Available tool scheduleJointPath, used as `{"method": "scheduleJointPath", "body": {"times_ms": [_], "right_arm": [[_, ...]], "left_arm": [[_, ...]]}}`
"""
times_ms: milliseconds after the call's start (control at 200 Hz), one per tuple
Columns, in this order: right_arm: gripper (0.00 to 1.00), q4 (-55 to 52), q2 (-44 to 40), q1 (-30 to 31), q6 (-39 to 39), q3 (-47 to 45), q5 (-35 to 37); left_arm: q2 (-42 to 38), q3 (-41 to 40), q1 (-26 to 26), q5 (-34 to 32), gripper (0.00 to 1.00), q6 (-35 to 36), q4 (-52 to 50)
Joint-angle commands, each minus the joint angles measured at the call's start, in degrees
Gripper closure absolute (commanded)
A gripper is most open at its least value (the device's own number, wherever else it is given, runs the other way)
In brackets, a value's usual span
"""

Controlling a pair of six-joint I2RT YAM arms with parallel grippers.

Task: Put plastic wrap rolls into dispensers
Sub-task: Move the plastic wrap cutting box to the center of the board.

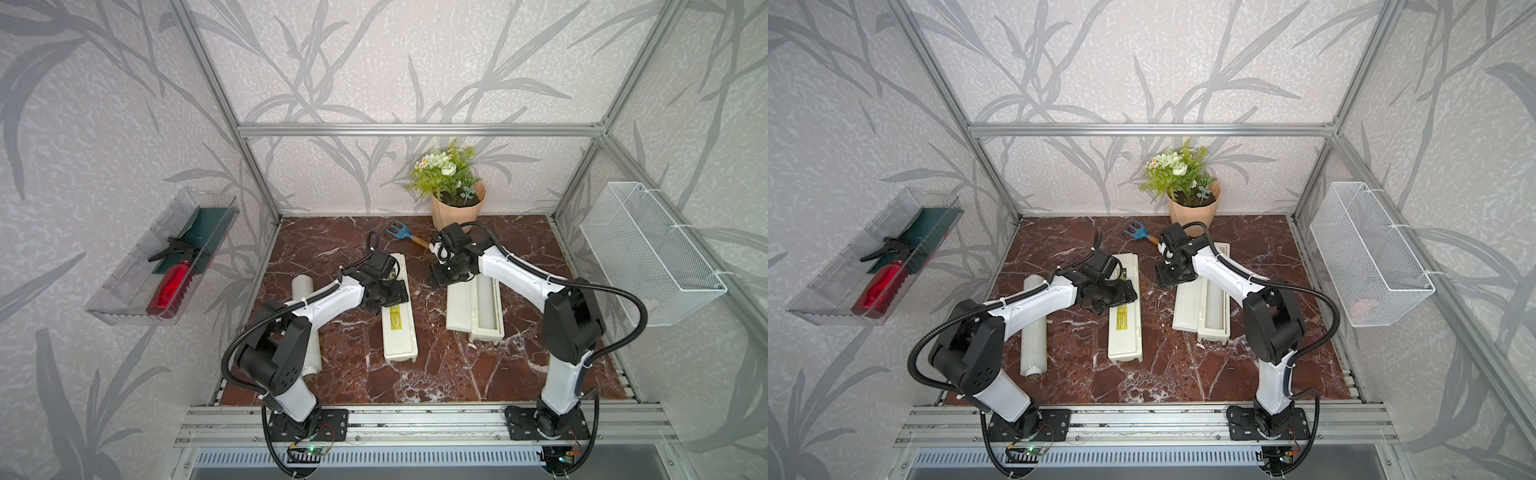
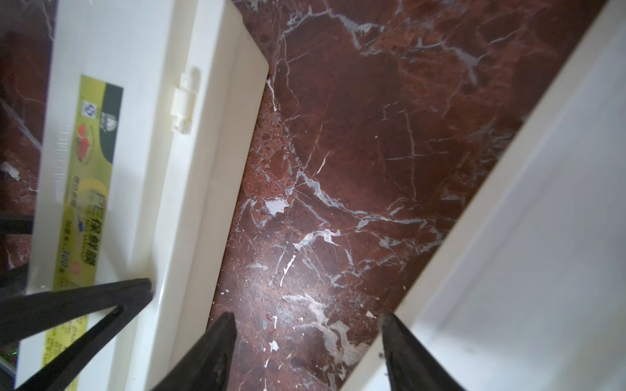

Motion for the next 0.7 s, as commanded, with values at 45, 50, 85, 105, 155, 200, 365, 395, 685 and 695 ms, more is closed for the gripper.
{"method": "scheduleJointPath", "body": {"times_ms": [45, 50, 85, 105, 155, 200, 365, 395, 685, 695], "right_arm": [[0.19, 0.9, -3.9, 1.1, 1.5, 1.6, -3.4], [0.18, 1.0, -3.9, 1.2, 1.6, 1.7, -3.4], [0.15, 1.0, -3.7, 1.9, 2.1, 2.5, -3.4], [0.14, 0.9, -3.5, 2.5, 2.4, 3.0, -3.4], [0.14, 0.7, -2.3, 4.0, 3.8, 4.5, -3.2], [0.06, 0.9, -1.0, 5.7, 5.3, 5.5, -2.5], [0.01, 3.1, 4.6, 12.1, 11.9, 10.6, 3.4], [0.00, 3.4, 6.4, 13.0, 12.6, 12.3, 4.8], [0.00, -14.8, 30.0, 16.7, 17.2, 43.8, 16.6], [0.00, -15.8, 30.8, 16.8, 17.4, 45.3, 16.8]], "left_arm": [[-2.6, 5.6, 1.0, -6.9, 0.04, 1.7, -12.0], [-2.6, 5.9, 1.1, -7.0, 0.03, 1.9, -12.3], [-3.1, 8.3, 1.9, -8.4, 0.02, 2.7, -14.2], [-3.3, 9.7, 2.6, -8.9, 0.02, 3.7, -15.2], [-4.2, 12.7, 4.1, -10.4, 0.01, 6.0, -17.2], [-5.0, 14.3, 5.9, -11.3, 0.01, 8.3, -17.2], [-6.5, 18.3, 15.8, -7.6, 0.00, 14.7, -17.1], [-6.7, 18.6, 17.3, -7.3, 0.01, 15.4, -17.4], [-8.4, 14.3, 24.8, -0.9, 0.01, 17.1, -14.2], [-8.4, 14.3, 24.8, -0.9, 0.00, 17.1, -14.1]]}}
